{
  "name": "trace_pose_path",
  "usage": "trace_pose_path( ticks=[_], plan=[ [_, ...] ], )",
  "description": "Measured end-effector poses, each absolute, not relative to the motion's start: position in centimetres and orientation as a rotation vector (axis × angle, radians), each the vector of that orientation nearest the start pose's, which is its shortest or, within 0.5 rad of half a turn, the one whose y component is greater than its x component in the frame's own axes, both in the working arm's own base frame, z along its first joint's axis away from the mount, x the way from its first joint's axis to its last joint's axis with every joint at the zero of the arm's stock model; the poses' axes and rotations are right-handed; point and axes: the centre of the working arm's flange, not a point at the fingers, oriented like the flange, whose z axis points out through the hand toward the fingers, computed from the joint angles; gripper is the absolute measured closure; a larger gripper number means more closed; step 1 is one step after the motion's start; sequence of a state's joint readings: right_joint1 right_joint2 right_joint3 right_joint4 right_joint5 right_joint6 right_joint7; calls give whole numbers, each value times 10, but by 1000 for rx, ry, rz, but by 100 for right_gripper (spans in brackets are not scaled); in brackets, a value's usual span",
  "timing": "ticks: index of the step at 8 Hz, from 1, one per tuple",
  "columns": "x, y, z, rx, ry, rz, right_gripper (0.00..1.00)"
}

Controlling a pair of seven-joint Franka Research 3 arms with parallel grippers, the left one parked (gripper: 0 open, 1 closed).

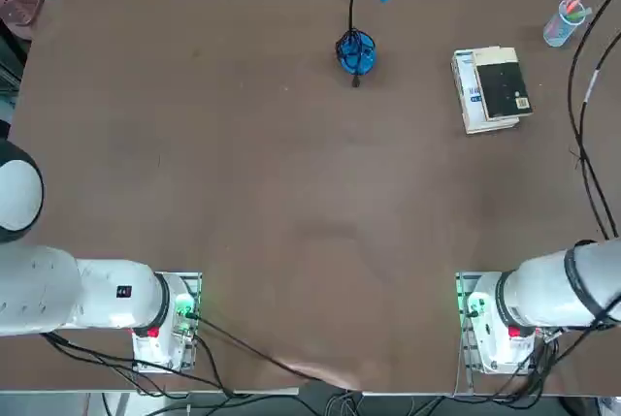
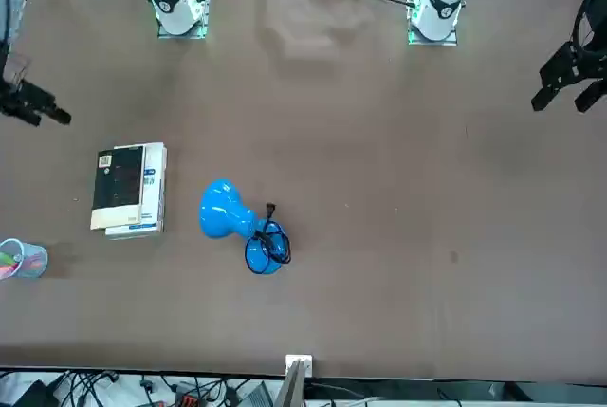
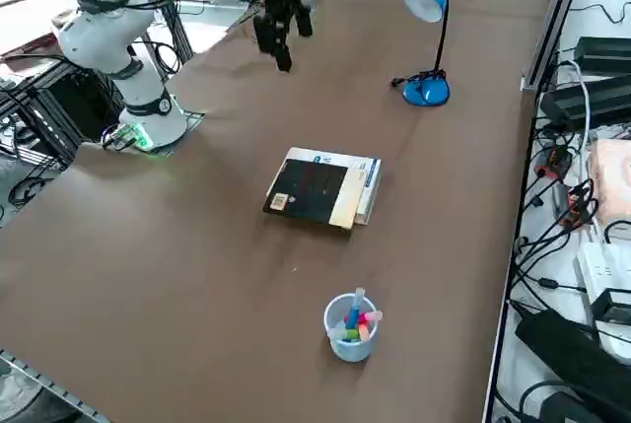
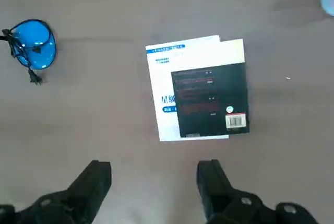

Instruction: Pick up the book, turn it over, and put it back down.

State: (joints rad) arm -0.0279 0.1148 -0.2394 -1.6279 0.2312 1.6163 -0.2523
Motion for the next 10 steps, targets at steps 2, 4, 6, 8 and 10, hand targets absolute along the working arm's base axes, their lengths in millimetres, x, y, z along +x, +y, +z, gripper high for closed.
trace_pose_path(
  ticks=[2,4,6,8,10],
  plan=[
    [585,-175,481,-2800,113,141,0],
    [585,-240,415,-2641,96,100,0],
    [571,-299,340,-2485,87,23,0],
    [558,-329,271,-2369,71,-46,0],
    [544,-350,216,-2261,118,-125,0]
  ],
)
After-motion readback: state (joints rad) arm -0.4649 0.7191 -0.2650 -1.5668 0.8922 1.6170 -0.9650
